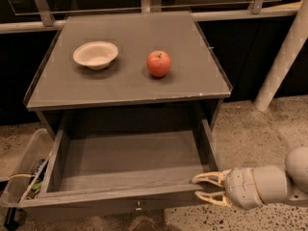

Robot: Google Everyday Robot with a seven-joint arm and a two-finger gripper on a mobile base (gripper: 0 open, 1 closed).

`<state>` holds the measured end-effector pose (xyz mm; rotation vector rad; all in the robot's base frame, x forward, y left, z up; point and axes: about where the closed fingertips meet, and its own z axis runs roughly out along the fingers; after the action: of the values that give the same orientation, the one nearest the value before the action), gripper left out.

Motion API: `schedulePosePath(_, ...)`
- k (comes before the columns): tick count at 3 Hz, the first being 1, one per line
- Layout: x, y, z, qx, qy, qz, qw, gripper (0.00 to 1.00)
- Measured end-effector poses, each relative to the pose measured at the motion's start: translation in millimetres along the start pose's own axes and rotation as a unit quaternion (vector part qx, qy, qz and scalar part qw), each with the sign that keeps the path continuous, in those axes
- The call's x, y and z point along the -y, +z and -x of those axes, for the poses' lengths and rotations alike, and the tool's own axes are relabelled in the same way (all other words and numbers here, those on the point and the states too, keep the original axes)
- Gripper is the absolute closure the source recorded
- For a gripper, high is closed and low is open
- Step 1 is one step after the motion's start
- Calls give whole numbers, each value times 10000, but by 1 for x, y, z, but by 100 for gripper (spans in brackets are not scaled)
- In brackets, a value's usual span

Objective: Open top drawer

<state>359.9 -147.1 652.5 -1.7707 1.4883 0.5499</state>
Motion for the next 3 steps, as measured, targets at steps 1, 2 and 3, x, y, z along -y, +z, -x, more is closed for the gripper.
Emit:
schedulePosePath(1, 2, -3, 3, 0, 0, 0, 10000, 100)
schedulePosePath(2, -8, -5, 9, 69, -16, 48, 10000, 100)
schedulePosePath(3, -8, -5, 9, 69, -16, 48, 10000, 82)
